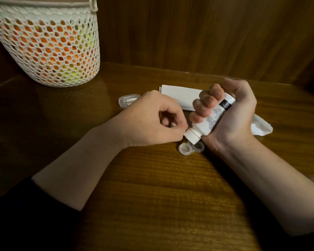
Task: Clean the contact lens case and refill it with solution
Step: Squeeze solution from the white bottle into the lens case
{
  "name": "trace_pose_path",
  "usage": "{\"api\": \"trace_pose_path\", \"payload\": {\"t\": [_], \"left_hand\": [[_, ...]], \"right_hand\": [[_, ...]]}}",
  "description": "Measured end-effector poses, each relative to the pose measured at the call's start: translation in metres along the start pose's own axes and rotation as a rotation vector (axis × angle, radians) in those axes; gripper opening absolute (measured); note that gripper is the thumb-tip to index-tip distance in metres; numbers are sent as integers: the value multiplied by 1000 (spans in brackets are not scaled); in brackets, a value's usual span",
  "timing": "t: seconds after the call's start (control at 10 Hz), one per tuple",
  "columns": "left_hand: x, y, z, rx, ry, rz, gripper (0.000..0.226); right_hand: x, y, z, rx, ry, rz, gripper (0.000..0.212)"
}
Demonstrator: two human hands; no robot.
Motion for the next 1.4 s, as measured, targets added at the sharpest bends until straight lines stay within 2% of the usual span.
{"api": "trace_pose_path", "payload": {"t": [1.4], "left_hand": [[-2, 1, -1, -17, 5, 27, 16]], "right_hand": [[2, -1, 0, 9, 11, -14, 43]]}}
Point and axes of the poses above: each hand's wrist, its own z-axis towards the middle knuckle, its own y-axis out of the back of the hand, x = y × z, the point moved 4 cm from there along z, towards the middle knuckle
